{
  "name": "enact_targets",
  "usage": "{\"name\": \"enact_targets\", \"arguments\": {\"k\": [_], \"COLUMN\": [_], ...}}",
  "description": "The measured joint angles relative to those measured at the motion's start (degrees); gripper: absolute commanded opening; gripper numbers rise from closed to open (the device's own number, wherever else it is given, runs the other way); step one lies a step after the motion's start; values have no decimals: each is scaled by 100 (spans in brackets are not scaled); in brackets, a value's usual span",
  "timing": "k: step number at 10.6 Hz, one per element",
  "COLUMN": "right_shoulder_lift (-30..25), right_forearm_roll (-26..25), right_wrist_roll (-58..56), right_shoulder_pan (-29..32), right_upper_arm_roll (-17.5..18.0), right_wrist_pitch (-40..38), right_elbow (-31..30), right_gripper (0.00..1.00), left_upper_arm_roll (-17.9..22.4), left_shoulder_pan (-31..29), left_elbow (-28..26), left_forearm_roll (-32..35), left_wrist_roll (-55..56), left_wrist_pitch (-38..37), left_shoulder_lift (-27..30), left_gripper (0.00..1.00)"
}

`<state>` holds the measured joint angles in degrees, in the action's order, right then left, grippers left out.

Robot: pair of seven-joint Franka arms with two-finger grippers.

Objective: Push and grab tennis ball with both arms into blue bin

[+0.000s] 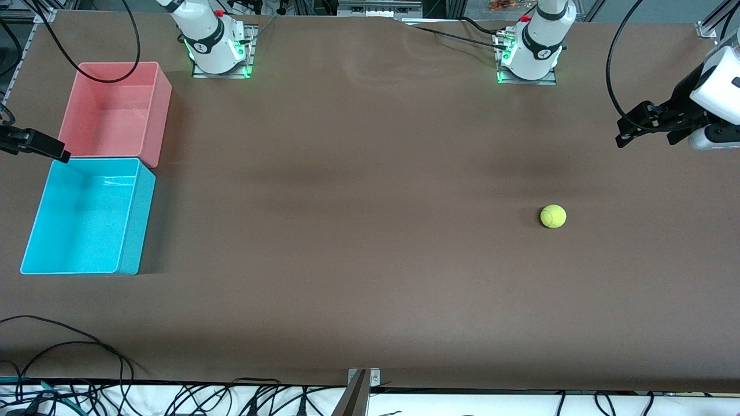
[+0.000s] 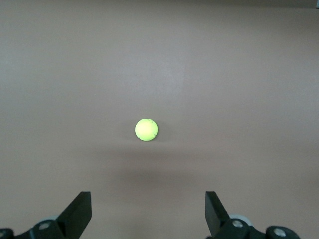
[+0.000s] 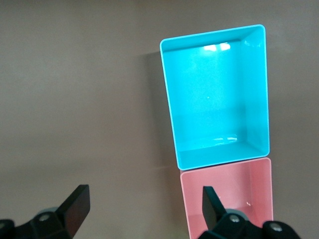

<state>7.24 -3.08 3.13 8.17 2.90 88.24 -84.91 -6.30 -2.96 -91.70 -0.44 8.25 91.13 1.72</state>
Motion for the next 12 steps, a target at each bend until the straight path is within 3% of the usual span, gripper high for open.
{"name": "enact_targets", "arguments": {"k": [12], "right_shoulder_lift": [134], "right_forearm_roll": [-180], "right_wrist_roll": [0], "right_shoulder_pan": [-11], "right_upper_arm_roll": [-1], "right_wrist_pitch": [6], "right_elbow": [24], "right_gripper": [100], "left_upper_arm_roll": [-27], "left_shoulder_pan": [24], "left_elbow": [26], "left_forearm_roll": [0], "left_wrist_roll": [0], "left_wrist_pitch": [0], "left_shoulder_lift": [0], "left_gripper": [100]}}
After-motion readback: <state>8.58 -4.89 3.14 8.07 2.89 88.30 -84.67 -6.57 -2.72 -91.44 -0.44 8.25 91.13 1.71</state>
